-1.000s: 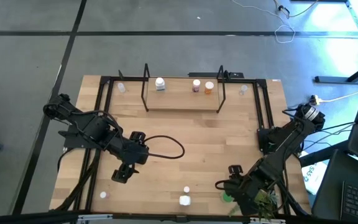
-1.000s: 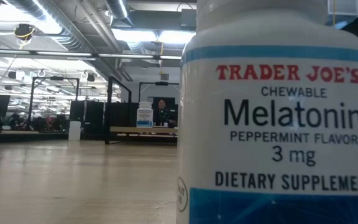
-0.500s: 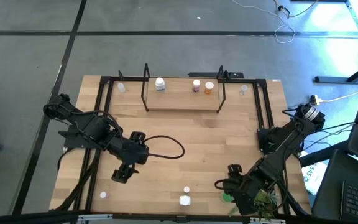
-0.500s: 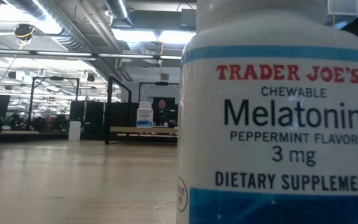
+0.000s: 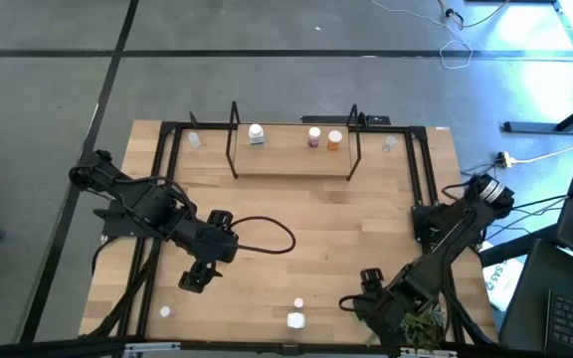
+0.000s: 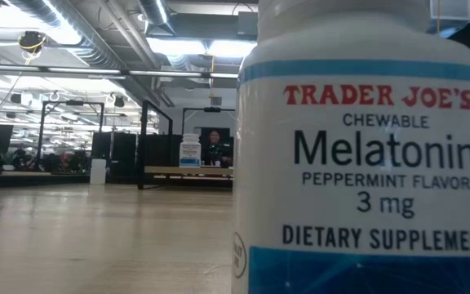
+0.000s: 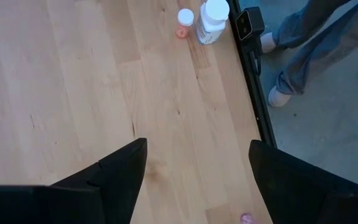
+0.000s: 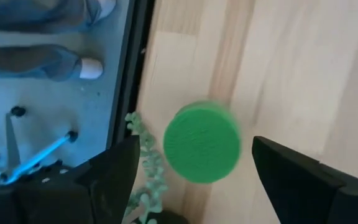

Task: Pick and place medicine bottles onto shelf by color
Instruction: Put the green pill bottle on the shelf

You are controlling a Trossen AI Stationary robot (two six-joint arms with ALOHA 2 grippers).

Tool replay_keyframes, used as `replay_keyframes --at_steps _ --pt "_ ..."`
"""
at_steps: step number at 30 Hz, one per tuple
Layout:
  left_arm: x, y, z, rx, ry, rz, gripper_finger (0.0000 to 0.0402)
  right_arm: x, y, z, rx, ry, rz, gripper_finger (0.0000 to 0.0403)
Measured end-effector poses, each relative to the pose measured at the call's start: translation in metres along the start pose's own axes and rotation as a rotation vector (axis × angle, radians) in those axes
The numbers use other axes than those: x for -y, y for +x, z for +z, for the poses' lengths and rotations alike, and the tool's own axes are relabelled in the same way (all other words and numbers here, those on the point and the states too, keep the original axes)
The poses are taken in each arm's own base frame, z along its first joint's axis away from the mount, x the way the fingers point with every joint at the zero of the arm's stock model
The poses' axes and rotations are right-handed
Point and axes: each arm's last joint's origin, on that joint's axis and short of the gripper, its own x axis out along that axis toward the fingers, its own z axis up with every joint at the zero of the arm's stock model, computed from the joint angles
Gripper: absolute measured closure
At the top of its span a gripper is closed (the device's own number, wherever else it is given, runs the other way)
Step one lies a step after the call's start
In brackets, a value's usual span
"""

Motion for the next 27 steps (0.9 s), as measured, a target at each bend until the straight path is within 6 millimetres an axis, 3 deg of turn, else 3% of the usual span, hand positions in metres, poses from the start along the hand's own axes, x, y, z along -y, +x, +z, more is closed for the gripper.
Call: replay_keyframes --at_steps 6,19,27 --pt "0.000 0.000 0.000 0.000 0.000 0.000 0.0126 -0.002 0.013 0.001 -0.044 -0.023 0.013 0.0091" --pt "0.000 0.000 0.000 0.000 0.000 0.000 0.0126 0.004 0.015 0.005 -0.038 -0.029 -0.006 0.0091" --pt "0.000 0.000 0.000 0.001 0.000 0.000 0.0126 0.007 0.026 0.001 -0.033 -0.024 0.013 0.0091"
